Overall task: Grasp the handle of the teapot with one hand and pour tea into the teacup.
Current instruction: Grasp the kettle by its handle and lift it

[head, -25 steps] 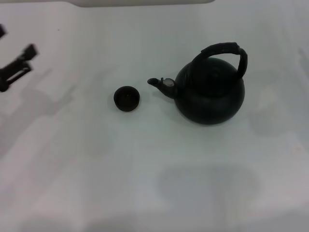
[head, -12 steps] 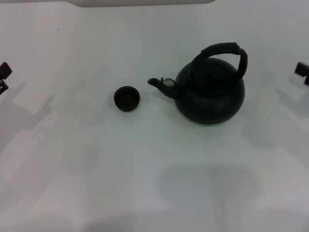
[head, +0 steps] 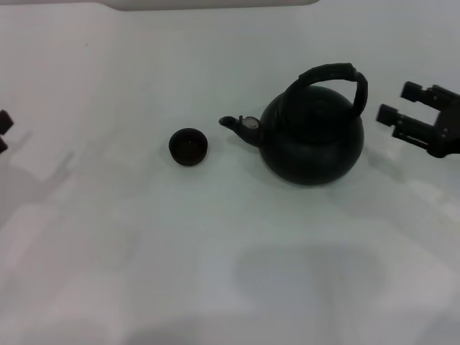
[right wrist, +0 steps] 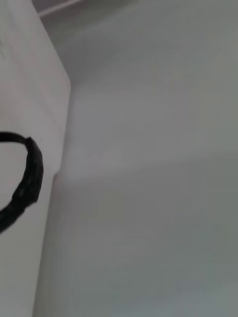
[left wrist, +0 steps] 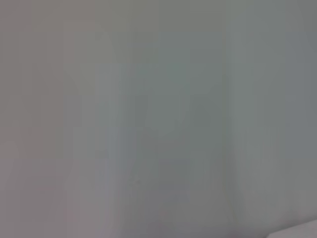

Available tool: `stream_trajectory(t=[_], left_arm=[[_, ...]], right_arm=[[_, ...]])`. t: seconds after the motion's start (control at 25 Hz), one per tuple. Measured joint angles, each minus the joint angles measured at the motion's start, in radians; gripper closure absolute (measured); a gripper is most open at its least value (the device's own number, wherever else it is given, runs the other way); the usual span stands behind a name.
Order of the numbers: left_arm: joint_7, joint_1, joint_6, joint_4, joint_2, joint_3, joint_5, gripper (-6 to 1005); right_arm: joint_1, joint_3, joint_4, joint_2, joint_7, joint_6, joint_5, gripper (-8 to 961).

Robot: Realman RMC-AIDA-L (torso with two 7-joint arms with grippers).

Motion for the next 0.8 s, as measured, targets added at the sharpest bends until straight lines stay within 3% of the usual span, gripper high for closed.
stream_trajectory(t=[0.28, 0.8], left_arm=[[0.015, 0.036, -0.003, 0.000, -0.001, -0.093, 0.000, 125], [0.016, 0.058, 0.012, 0.009, -0.006, -0.110, -0.003, 124]], right_arm=[[0.086, -0.052, 0.072, 0.002, 0.003, 0.045, 0.000, 213], [0.142, -0.054, 0.101, 0.000, -0.005, 0.147, 0.000, 222]])
